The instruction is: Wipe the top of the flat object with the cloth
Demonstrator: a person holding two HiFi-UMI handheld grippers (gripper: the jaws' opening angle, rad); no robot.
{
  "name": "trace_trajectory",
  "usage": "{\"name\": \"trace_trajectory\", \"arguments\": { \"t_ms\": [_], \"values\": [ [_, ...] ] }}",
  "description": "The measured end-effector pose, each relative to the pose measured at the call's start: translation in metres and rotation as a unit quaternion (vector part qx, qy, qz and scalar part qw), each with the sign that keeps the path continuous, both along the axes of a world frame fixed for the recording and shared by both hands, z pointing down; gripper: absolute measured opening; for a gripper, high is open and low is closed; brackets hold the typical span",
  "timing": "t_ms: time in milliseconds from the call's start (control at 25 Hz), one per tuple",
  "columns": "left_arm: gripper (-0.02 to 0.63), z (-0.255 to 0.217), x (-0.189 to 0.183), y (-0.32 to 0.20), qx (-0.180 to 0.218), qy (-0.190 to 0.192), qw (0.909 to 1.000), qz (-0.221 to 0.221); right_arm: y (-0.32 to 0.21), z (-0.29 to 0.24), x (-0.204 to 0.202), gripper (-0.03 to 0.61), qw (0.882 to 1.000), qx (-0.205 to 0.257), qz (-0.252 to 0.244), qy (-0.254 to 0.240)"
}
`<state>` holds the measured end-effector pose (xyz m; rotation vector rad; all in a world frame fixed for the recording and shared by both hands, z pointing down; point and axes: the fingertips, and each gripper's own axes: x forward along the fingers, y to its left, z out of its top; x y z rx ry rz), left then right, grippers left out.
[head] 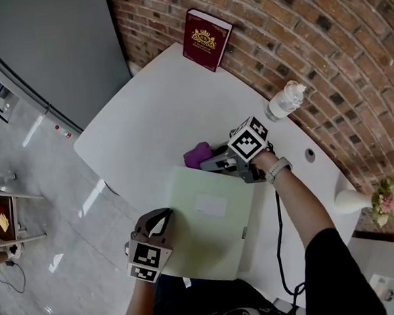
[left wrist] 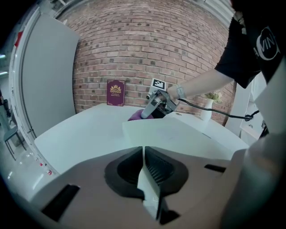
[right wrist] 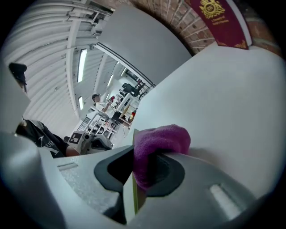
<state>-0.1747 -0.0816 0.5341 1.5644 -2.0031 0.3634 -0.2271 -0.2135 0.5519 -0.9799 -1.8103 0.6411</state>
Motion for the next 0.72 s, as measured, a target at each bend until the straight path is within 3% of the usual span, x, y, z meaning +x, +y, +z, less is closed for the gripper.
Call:
{"name": "trace_trajectory", "arguments": {
  "t_ms": [280, 720],
  "values": [
    [0.021, -0.001, -0.001, -0.001, -0.001, 0.002, 1.0, 0.001, -0.037, -0.002, 0.039, 0.061, 0.998, -0.01, 0.058, 0.01],
    [0.021, 0.005, -0.002, 0.001, -0.006, -0.01, 0.9999, 0.003, -0.089, -0.003, 0.099, 0.061, 0.989, 0.024, 0.144, 0.012]
  ]
}}
